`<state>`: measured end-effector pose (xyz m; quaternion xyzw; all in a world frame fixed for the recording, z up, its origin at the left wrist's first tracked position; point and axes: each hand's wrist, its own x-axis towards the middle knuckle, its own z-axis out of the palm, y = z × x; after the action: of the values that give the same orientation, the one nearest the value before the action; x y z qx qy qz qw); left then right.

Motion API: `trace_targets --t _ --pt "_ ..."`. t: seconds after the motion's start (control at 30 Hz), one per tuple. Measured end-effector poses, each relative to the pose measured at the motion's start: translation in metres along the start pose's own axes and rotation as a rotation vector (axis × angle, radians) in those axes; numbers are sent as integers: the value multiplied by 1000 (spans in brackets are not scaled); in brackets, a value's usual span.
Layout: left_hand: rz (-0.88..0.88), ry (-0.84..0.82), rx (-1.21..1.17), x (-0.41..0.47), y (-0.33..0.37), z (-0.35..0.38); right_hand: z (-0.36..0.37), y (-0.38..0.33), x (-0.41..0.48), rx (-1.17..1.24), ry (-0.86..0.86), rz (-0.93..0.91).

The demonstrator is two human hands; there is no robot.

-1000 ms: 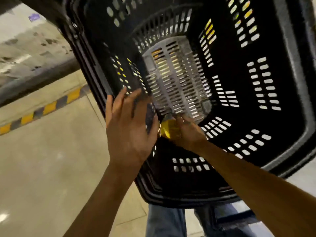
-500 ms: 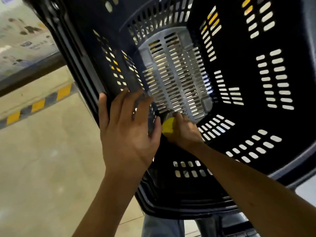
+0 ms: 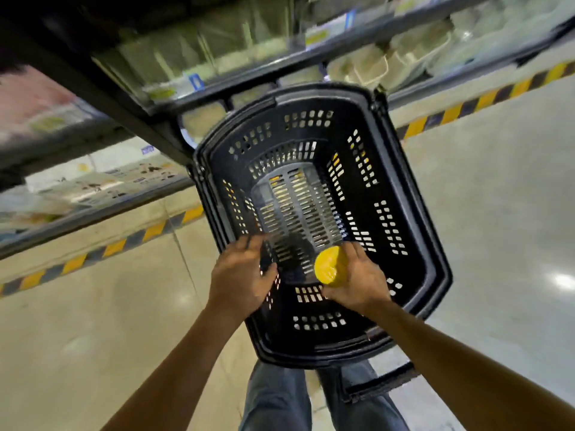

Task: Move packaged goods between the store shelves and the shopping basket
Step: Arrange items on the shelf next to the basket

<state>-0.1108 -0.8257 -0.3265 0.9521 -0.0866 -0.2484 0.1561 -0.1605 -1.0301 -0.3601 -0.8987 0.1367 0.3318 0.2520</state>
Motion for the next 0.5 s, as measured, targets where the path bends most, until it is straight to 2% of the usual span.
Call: trace_targets --t 0.1,0.23,0.5 --pt "-85 -136 28 -26 18 -45 -51 -23 -36 74 79 -13" --pt "-99 -114 25 -70 43 -96 -111 -52 -85 101 165 -110" --pt "-231 177 -115 -187 77 -199 -210 -127 -202 -35 261 -385"
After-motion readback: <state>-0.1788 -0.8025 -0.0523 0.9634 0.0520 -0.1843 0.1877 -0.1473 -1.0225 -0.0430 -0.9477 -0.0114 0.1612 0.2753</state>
